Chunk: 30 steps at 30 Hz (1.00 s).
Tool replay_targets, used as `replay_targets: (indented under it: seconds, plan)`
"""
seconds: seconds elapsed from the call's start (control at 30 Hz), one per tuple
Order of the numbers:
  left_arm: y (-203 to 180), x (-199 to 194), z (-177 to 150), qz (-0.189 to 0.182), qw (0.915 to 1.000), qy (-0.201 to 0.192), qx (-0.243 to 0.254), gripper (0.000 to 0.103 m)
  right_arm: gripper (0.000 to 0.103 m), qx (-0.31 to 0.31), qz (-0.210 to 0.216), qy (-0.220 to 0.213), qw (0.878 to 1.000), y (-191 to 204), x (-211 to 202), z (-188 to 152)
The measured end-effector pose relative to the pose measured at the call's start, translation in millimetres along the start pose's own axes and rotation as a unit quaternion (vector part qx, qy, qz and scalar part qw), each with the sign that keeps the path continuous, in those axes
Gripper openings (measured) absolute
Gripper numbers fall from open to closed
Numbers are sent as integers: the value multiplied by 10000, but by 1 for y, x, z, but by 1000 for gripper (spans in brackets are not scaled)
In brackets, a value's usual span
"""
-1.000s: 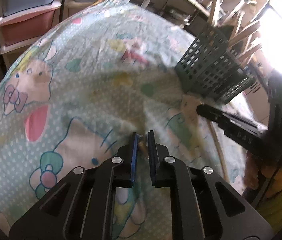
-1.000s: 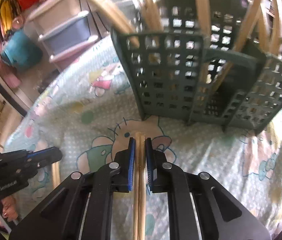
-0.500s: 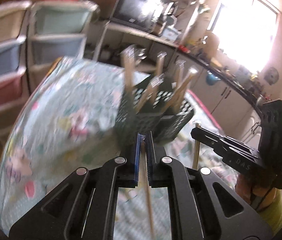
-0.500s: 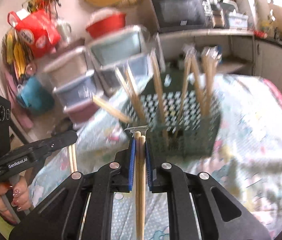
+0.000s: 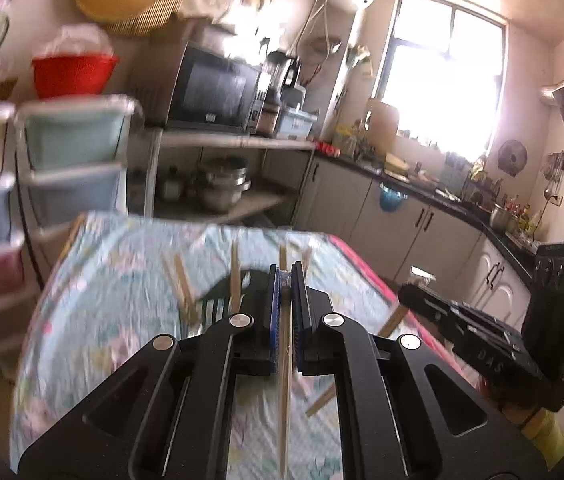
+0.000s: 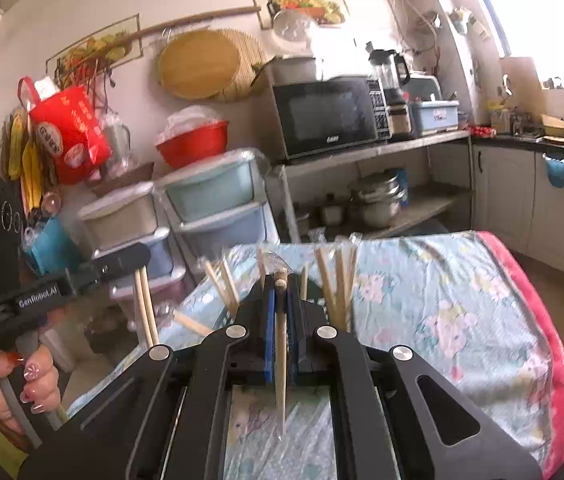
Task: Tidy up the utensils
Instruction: 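Lift both held chopsticks and carry them above the green caddy, then lower both held chopsticks down into the caddy compartments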
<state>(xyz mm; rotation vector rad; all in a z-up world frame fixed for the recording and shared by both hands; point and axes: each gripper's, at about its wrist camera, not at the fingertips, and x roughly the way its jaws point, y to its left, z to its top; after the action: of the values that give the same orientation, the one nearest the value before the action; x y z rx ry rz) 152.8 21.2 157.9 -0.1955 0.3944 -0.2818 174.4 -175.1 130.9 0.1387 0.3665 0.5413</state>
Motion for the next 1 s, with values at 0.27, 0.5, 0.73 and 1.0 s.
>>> replay_targets:
  seconds: [0.27,0.5,0.73,1.0]
  plan:
    - [-15,8,41,3,9988,-491,79,3,6,-222,-132,-466,9986,0,-10,32]
    - [-25,18,64,101,9967,-781,177,3,6,-332,-177,-766,9964,1,-10,56]
    - [-22,32,72,297,9947,-972,181,3,6,-357,-227,-977,9943,0,-5,75]
    - [-16,50,74,402,9929,-1114,75,3,6,-367,-300,-1106,9927,-8,5,84]
